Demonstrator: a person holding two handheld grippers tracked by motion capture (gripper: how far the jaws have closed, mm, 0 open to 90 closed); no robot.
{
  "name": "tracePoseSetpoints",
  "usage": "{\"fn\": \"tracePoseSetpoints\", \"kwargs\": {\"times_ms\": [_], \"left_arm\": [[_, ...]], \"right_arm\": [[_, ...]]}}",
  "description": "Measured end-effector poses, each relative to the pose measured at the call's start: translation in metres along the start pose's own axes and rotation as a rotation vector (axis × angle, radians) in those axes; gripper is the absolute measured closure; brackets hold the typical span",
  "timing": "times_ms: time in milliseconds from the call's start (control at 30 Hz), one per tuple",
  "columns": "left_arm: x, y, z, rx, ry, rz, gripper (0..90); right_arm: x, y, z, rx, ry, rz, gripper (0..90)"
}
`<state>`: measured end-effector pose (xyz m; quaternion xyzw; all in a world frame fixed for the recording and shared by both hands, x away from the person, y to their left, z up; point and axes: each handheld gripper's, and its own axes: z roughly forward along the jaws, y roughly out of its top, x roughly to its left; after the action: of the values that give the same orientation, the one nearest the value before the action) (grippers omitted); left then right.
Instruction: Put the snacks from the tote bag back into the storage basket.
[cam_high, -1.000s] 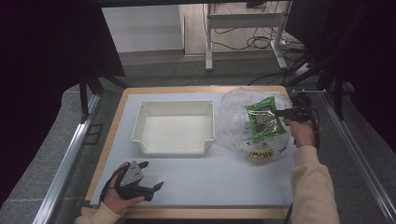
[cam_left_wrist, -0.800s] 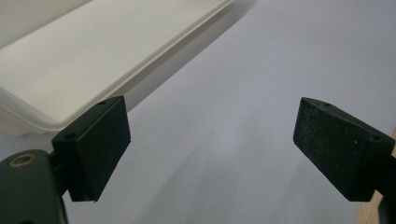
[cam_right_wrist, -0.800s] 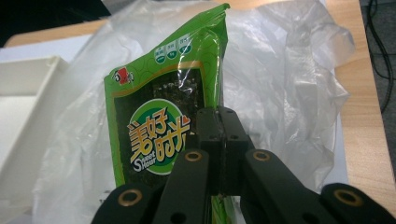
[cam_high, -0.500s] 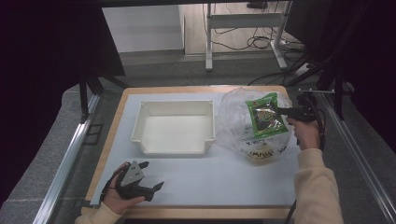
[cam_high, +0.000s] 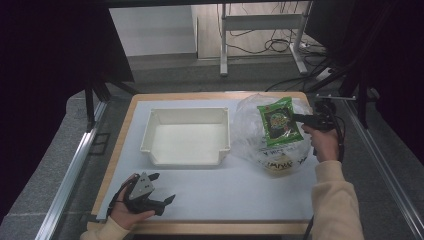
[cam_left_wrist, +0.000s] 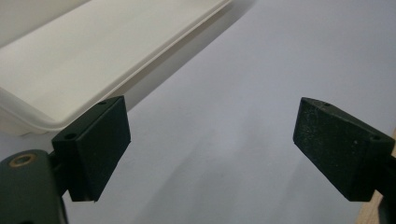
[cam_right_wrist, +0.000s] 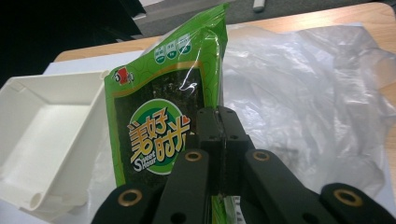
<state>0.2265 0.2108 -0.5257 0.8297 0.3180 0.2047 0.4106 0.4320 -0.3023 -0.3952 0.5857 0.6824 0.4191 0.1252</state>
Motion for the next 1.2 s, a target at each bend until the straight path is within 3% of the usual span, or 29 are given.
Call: {"fn": "tracePoseSetpoints", "kwargs": {"times_ms": [633, 1200], "left_arm": [[0.0, 0.0, 0.001, 0.0, -0.006, 0.001, 10.9], [0.0, -0.001, 0.001, 0.003, -0.009, 0.004, 10.9]], "right_arm": [[0.021, -0.003, 0.001, -0.026, 0.059, -0.027, 90.0], [0.045, -0.006, 0.012, -0.027, 0.118, -0.053, 90.0]]}}
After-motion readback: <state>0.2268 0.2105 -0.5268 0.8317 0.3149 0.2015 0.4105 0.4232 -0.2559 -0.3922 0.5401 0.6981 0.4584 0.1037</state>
